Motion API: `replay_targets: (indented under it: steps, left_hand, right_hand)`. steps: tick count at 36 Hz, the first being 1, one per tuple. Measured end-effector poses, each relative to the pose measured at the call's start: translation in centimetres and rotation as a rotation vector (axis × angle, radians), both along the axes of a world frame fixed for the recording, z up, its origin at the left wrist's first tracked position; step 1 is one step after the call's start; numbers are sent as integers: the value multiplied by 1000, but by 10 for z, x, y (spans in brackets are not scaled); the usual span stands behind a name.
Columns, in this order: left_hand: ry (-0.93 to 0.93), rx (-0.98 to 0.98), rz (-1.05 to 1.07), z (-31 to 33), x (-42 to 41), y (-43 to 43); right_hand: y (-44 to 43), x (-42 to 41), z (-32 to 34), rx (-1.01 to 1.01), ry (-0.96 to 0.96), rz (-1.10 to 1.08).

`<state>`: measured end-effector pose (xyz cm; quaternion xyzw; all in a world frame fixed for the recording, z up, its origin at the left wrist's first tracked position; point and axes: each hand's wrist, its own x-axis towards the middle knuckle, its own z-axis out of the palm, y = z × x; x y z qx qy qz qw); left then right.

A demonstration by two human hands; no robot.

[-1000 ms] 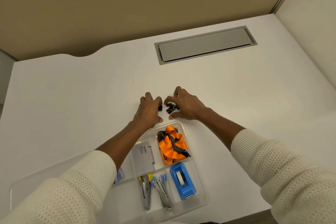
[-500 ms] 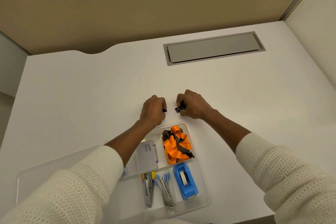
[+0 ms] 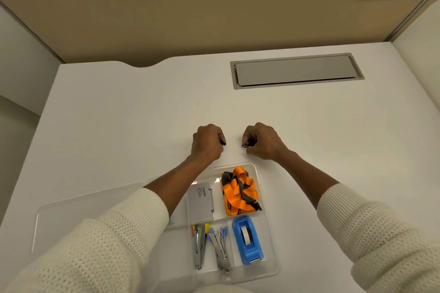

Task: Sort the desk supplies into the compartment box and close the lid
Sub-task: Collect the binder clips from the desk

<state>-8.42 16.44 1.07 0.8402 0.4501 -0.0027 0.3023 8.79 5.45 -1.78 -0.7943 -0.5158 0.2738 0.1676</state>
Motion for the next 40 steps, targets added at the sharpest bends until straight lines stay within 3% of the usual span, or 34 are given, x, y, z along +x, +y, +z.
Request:
replay_targets:
  steps: [12, 18, 22, 27, 34, 40]
  left_hand:
    - [-367, -396, 407, 50, -53, 10]
    - [-421, -339, 493, 85, -124, -15]
    - [-366, -359, 542, 93, -181, -51]
    - [-225, -287, 559, 74, -233, -103]
    - [-30, -98, 413, 49, -253, -157]
    - [76, 54, 288, 41, -251, -170]
  right_hand:
    - [3, -6, 20, 18, 149, -210]
    - [-8, -42, 78, 248, 356, -289]
    - [-27, -95, 107, 266, 448, -211]
    - [-57, -177, 107, 122, 561, -106]
    - [-81, -263, 81, -43, 498, -104]
    - [-87, -285, 71, -40, 264, -4]
